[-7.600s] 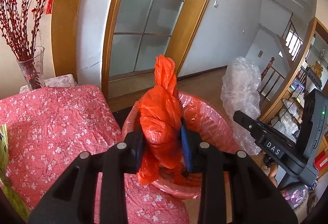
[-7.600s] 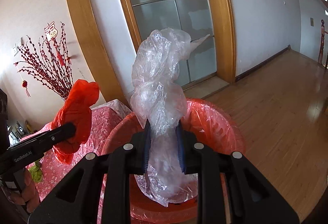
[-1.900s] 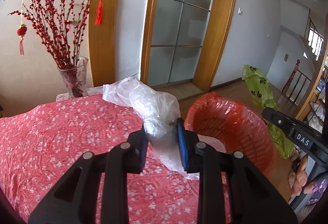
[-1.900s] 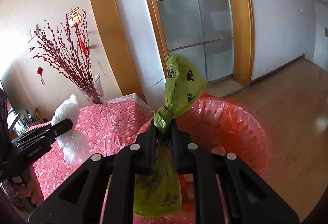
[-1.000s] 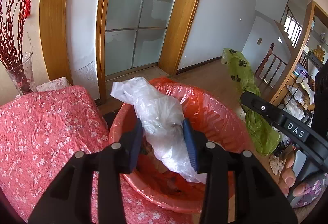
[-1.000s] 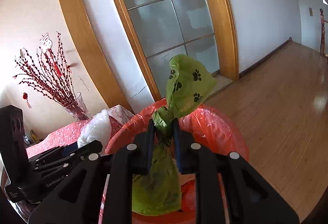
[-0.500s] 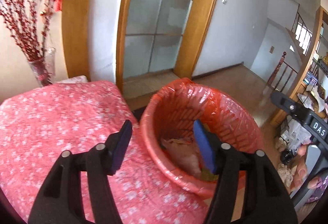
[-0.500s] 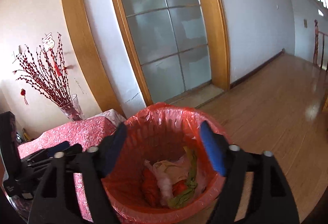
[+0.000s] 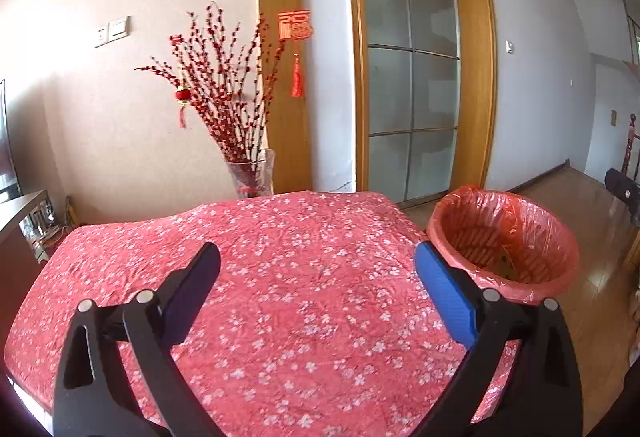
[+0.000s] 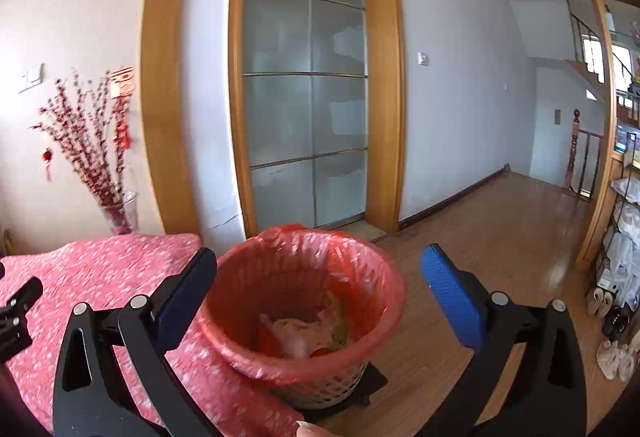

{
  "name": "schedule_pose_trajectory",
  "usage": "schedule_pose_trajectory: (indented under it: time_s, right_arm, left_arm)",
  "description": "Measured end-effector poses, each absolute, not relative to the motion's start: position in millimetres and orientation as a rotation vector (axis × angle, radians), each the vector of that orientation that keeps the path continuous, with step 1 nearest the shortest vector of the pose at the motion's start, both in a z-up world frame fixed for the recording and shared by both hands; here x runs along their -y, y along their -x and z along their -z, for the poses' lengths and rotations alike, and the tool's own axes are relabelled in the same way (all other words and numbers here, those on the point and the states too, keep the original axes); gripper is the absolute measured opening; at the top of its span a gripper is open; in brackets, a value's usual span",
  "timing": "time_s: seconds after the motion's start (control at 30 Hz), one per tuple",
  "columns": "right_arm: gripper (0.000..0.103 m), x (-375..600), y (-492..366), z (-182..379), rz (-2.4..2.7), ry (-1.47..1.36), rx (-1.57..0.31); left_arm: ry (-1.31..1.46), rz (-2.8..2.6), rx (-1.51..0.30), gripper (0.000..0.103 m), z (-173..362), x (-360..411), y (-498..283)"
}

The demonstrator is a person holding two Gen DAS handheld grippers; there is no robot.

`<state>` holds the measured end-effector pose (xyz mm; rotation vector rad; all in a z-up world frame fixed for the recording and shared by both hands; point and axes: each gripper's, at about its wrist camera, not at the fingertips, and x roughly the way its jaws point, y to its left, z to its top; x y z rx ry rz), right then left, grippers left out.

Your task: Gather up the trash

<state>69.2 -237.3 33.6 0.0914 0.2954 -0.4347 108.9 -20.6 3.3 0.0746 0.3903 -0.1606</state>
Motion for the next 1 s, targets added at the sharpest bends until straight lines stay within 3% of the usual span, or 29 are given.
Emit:
schedule_pose_trajectory:
  time_s: [0.3,1.0]
  right_arm:
    - [0.101,188,-51,-29,0.392,-0.041,-0.349]
    - [0.101,171,-32,-15,0.388,-0.039,-0.404]
  left_arm:
    - [-0.022,0.080,-0.365,0.097,-19,-5,-72]
    - [0.026,0.051,-0.384,0.097,-17,-17,-39]
